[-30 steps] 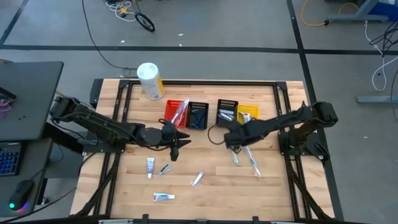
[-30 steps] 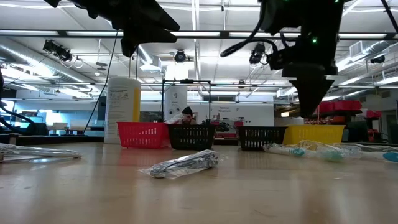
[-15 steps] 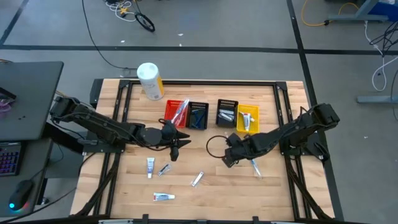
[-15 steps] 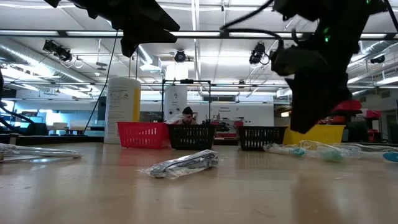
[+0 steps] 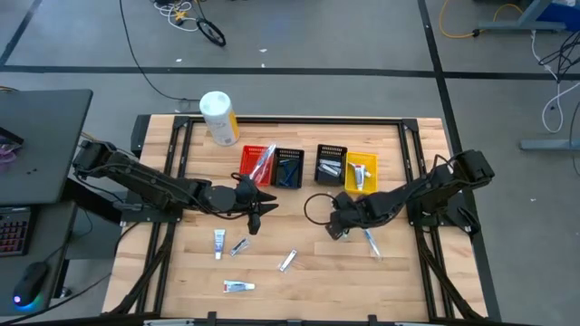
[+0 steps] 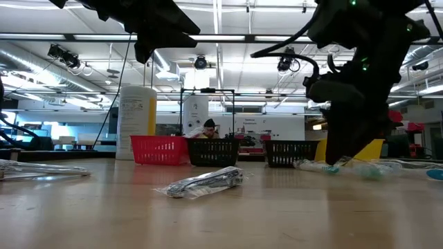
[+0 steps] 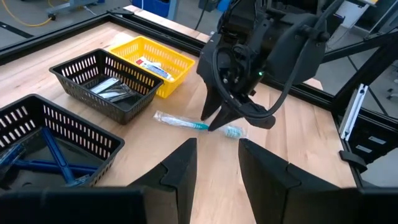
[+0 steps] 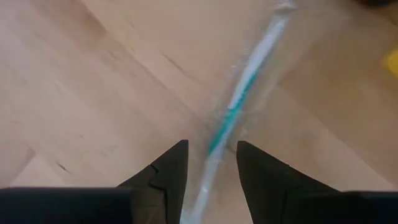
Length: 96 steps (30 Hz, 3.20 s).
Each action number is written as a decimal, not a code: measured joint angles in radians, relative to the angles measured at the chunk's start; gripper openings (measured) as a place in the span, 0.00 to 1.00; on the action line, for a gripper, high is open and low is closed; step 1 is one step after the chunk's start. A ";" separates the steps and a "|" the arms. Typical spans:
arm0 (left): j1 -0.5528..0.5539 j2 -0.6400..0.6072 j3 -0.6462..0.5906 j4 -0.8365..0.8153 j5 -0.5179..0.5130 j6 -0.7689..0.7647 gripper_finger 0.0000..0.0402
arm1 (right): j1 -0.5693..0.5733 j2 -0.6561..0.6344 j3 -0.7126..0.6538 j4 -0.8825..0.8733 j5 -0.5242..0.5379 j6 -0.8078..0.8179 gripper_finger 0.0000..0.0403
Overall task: Pick & Place Travel size toiletries
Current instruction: Put the green toothbrush into the red basket
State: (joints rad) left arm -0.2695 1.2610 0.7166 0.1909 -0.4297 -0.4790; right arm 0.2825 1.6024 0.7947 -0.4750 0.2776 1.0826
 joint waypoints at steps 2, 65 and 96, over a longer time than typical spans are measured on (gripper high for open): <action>0.000 0.000 0.000 0.000 0.000 0.000 0.32 | 0.000 0.000 -0.036 0.072 -0.011 -0.002 0.36; -0.061 0.557 0.515 -0.376 0.089 0.674 0.32 | 0.032 0.000 0.084 0.397 -0.202 -0.408 0.06; -0.036 0.592 0.538 -0.428 0.046 0.752 0.08 | 0.016 -0.002 0.085 0.445 -0.149 -0.456 0.06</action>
State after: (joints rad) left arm -0.3058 1.8534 1.2545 -0.2374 -0.3835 0.2730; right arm 0.2982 1.6009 0.8795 -0.0303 0.1283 0.6270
